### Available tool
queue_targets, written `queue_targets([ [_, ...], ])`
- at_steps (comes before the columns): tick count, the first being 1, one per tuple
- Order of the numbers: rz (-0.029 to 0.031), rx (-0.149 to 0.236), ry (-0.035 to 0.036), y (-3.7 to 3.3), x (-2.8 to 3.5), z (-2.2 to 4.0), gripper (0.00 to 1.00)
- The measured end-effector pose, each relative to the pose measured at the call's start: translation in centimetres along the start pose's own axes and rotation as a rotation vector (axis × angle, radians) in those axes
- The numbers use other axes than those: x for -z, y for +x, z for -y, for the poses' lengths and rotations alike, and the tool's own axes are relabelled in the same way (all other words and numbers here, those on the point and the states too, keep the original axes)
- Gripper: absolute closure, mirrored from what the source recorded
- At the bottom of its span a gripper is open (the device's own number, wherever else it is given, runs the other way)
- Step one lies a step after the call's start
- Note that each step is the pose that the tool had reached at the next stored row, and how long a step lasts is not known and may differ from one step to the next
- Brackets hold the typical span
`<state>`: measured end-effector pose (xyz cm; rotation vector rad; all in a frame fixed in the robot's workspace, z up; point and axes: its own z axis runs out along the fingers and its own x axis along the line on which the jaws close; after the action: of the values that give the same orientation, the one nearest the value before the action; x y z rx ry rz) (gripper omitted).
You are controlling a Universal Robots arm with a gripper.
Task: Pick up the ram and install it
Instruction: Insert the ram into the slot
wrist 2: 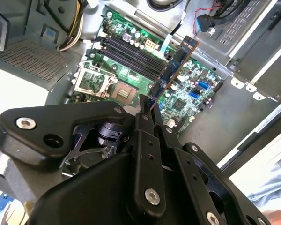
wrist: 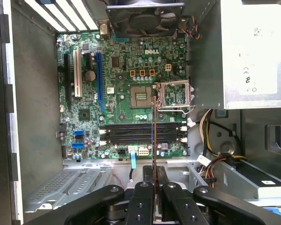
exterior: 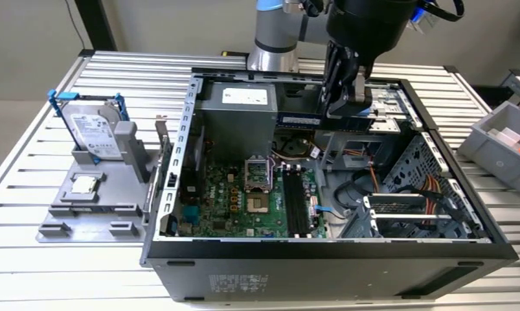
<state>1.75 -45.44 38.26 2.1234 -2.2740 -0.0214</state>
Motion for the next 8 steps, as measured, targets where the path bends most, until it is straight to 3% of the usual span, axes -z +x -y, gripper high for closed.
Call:
queue_targets([
  [8, 0.0, 0.0, 0.0, 0.0, 0.0, 0.02, 1.0],
])
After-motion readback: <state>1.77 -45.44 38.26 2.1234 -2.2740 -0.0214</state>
